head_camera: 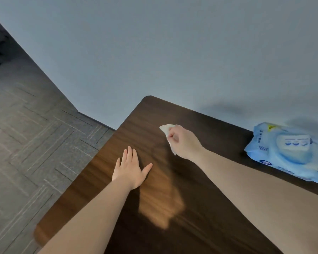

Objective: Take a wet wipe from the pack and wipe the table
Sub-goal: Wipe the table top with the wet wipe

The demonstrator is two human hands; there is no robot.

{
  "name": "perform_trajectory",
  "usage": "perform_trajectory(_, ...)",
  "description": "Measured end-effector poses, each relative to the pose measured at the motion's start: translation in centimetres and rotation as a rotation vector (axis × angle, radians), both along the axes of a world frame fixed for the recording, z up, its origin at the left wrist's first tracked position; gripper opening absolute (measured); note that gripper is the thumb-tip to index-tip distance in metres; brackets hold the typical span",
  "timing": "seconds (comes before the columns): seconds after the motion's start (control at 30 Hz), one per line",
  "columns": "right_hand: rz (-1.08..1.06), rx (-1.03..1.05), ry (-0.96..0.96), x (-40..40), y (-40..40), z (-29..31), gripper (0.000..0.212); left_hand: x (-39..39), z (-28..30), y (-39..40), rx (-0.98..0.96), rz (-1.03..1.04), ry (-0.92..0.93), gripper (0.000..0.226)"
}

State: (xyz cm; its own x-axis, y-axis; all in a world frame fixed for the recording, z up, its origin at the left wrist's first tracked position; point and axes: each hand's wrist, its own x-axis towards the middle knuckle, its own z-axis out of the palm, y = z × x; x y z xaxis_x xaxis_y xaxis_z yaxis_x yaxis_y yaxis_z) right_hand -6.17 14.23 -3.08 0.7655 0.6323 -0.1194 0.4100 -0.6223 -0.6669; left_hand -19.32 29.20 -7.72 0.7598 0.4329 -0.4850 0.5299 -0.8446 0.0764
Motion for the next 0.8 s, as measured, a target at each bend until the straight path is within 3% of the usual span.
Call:
perform_trajectory(0.07,0.062,-0.01,0.015,-1.3,1.7,-1.9,0.024,-1.4,-0.7,0.5,0.013,-0.045,0.037,0.096)
perform_trajectory(0.13,-0.014,-0.048,-0.106,-1.8,2.8,-4.0,0.034,-2.2,-1.3,0.5,0.022,-0.06,0.021,0.105)
perform_trajectory(0.2,-0.096,-0.203,-0.207,-1.8,3.1,-5.7,0.046,-2.8,-1.7,0.4,0.044,-0.035,-0.012,0.115)
perform_trajectory(0.33,0.017,-0.515,-0.176,-2.4,3.1,-8.5,0.066,-3.8,-2.1,0.1,0.058,0.009,-0.042,0.125)
perform_trajectory(0.8,0.205,-0.489,-0.225,-0.8,12.6,-9.0,0.078,-3.8,-2.8,0.2,0.062,-0.015,-0.05,0.12)
